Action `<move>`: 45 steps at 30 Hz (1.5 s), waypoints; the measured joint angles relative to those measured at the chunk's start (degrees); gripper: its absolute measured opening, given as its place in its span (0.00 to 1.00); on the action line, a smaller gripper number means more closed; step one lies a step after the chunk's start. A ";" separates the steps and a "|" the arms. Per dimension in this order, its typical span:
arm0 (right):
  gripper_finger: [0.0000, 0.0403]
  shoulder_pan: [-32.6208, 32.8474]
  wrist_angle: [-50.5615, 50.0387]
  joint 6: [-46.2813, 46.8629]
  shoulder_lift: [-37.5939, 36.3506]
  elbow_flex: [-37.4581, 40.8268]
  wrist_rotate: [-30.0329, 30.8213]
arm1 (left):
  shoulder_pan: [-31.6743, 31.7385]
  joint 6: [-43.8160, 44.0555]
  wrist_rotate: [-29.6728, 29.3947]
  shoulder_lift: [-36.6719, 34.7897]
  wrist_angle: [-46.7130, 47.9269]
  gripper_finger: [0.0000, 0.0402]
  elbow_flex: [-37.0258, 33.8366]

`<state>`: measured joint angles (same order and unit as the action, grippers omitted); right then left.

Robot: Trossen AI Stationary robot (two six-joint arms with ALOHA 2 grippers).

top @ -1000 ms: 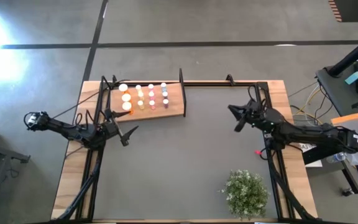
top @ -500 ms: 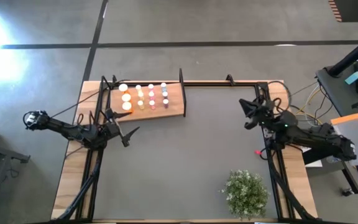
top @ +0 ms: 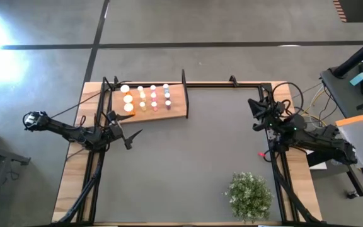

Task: Pick and place medicine bottles onto shelf by color
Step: Return to Home Position

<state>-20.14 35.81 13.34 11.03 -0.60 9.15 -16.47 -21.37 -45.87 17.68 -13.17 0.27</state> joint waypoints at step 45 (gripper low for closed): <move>0.02 0.00 -0.03 0.00 0.02 0.00 -0.02 | 0.00 -0.02 0.00 3.03 0.02 0.85 0.00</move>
<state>-20.14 35.78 13.34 11.05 -0.60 9.13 -16.47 -21.39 -45.87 20.71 -13.14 0.27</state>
